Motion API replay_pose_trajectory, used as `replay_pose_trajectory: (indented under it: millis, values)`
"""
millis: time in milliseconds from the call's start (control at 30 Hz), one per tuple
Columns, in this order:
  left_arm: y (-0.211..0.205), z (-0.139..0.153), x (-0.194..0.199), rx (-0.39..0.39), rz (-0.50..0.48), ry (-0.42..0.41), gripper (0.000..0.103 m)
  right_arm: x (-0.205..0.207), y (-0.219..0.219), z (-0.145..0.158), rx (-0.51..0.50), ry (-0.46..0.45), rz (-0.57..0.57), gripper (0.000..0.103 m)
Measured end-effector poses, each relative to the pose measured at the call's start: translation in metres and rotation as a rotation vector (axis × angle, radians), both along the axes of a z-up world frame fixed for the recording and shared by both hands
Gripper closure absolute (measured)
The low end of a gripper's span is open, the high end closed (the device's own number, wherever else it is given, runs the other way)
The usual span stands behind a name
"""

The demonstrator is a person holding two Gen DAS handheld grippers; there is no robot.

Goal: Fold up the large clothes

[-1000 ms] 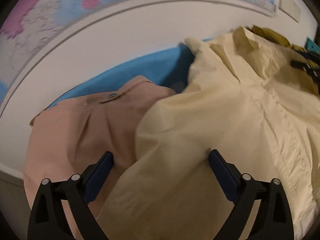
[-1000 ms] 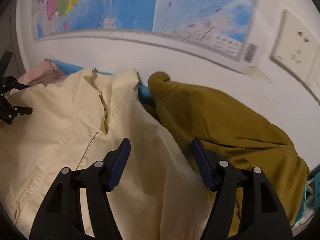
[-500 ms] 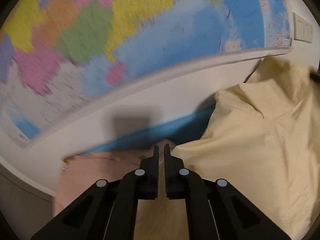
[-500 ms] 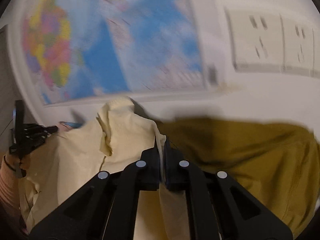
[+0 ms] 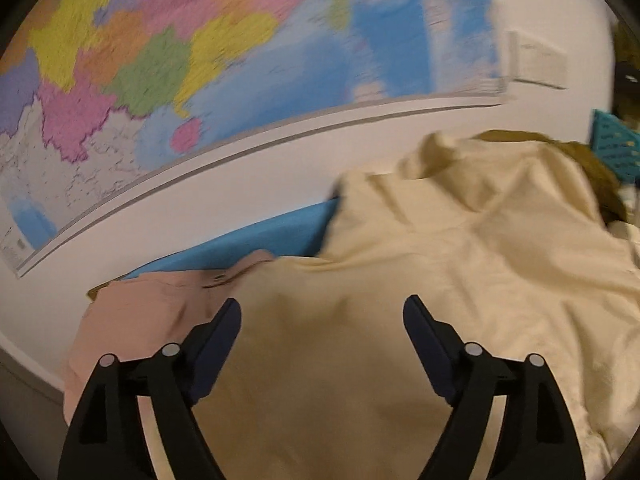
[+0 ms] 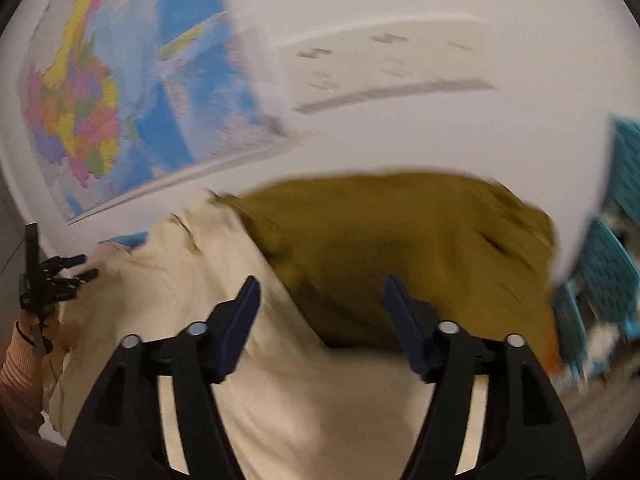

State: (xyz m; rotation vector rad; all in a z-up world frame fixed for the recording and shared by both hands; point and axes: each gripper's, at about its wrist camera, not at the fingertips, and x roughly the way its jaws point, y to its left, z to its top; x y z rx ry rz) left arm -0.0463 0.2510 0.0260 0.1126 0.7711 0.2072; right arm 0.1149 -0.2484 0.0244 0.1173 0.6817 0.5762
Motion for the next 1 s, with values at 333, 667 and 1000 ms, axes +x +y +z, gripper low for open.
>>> replay_pose_trajectory:
  millis: [333, 667, 1000]
  values:
    - [-0.094, -0.006, -0.001, -0.035, -0.193, 0.005, 0.018, -0.076, -0.178, -0.105, 0.203, 0.271, -0.354, 0.029]
    - [-0.147, -0.021, 0.007, -0.069, -0.298, 0.052, 0.017, -0.098, -0.208, -0.142, 0.423, 0.407, -0.301, 0.027]
    - [-0.159, -0.033, 0.012, -0.098, -0.318, 0.09, 0.015, -0.06, -0.194, -0.115, 0.461, 0.224, -0.335, 0.095]
